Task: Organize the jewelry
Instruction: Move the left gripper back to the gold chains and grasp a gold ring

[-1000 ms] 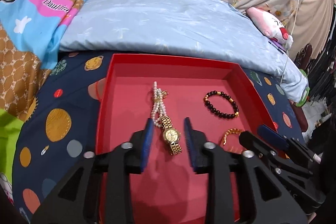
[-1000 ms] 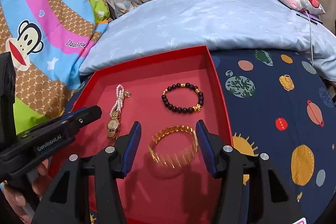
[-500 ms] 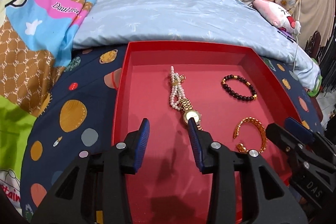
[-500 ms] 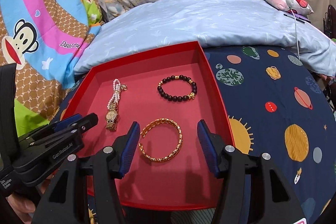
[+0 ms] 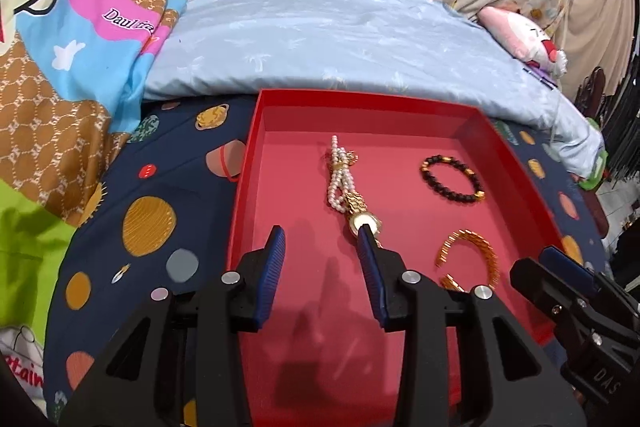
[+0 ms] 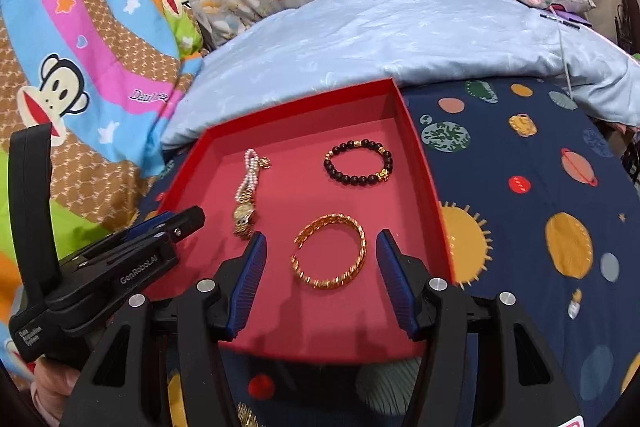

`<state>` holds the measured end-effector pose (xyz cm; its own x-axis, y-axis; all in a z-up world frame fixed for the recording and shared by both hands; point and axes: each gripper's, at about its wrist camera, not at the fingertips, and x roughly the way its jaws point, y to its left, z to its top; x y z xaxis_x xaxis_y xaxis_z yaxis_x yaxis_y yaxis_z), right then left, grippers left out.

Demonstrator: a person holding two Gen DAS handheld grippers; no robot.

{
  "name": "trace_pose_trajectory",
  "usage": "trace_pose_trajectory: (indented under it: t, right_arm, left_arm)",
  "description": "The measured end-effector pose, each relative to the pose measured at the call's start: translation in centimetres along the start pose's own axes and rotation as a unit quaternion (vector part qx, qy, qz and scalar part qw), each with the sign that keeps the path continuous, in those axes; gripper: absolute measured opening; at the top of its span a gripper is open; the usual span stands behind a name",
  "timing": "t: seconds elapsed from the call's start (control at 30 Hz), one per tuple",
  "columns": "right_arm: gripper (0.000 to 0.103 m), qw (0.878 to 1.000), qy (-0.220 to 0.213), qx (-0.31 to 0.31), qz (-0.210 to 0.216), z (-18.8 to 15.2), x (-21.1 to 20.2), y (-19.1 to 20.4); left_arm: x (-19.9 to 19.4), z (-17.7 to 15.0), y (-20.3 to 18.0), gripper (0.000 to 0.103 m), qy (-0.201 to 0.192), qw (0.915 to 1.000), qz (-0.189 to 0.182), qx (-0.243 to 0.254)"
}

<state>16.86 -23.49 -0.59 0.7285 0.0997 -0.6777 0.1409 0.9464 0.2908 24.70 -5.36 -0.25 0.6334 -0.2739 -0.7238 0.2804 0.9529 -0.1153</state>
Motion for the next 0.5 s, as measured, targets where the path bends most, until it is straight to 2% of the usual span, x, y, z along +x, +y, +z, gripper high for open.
trace_pose_trajectory:
  t: [0.13,0.23,0.3,0.33,0.37,0.43,0.5]
  right_arm:
    - [0.056,1.000,-0.009,-0.002,0.006,-1.4,-3.2,0.2]
    - [0.056,1.000,-0.011,-0.007,0.005,-2.9,-5.2,0.1]
    - [0.056,1.000,-0.007,-0.010,0.005,-4.0,-6.4,0.1]
    - [0.056,1.000,-0.001,-0.010,0.006,-4.7,-6.9,-0.1]
    - [0.056,1.000,0.002,-0.009,0.008,-5.3,-7.3,-0.1]
    - [0.056,1.000,0.006,-0.013,0.004,-6.5,-8.1,-0.2]
    - [0.056,1.000,0.009,-0.019,-0.001,-7.4,-8.8,-0.2]
  left_arm:
    - [-2.7,-1.9,0.0,0.038,0.004,0.9999,-0.011,-0.002]
    - [-4.7,-4.3,-0.1,0.046,0.015,0.9997,-0.021,-0.003]
    - [-6.5,-6.2,-0.6,0.047,-0.001,0.9998,-0.013,0.015]
    - [-7.2,-6.7,-1.0,0.054,-0.002,0.9997,-0.003,0.025]
    - [-7.7,-7.4,-1.3,0.057,0.004,0.9997,-0.001,0.025]
    - [-8.4,-8.5,-1.4,0.057,0.014,0.9997,-0.013,0.015]
    - [-9.0,-9.4,-1.8,0.057,0.015,0.9997,-0.009,0.019]
